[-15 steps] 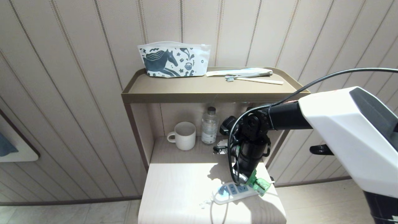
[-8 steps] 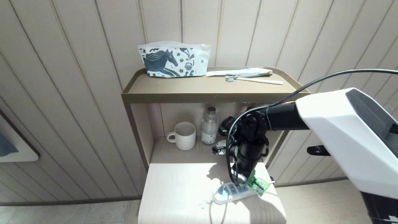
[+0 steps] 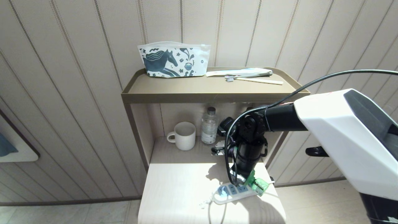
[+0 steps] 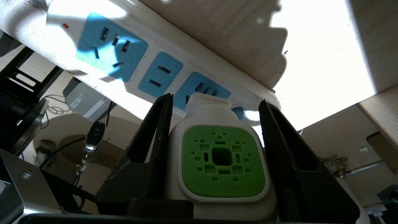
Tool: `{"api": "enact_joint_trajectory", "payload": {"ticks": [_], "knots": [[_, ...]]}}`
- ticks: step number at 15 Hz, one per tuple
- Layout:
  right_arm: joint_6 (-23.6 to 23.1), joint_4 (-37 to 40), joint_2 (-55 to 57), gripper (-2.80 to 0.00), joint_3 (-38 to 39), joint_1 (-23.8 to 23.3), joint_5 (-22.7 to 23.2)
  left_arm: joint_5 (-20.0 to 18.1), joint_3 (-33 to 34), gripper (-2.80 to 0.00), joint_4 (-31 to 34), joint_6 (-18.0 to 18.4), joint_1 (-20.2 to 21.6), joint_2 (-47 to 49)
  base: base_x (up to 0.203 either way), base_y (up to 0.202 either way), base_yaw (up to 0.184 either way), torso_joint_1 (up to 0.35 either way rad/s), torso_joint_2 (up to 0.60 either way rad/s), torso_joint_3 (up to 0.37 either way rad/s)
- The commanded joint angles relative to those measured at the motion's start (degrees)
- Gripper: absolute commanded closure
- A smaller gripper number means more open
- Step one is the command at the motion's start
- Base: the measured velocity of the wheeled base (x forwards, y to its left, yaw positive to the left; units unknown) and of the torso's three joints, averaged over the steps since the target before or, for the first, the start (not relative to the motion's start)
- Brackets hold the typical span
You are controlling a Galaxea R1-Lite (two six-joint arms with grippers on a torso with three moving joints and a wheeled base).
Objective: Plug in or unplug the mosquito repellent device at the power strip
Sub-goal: Insert the plug into the socket
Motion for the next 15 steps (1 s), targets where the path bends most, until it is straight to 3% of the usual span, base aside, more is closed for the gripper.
{"api": "enact_joint_trajectory", "payload": {"ticks": [1, 6, 15], "knots": [[0.3, 0.3, 0.0, 0.0, 0.2, 0.1, 0.1, 0.0, 0.1, 0.0, 0.0, 0.0, 0.0, 0.0, 0.0, 0.0, 0.0, 0.0, 0.0, 0.0], [9.0, 0.3, 0.0, 0.0, -0.6, 0.9, -0.4, 0.0, 0.0, 0.0, 0.0, 0.0, 0.0, 0.0, 0.0, 0.0, 0.0, 0.0, 0.0, 0.0], [11.9, 0.3, 0.0, 0.0, -0.5, 0.1, -0.2, 0.0, 0.0, 0.0, 0.0, 0.0, 0.0, 0.0, 0.0, 0.0, 0.0, 0.0, 0.0, 0.0]]}}
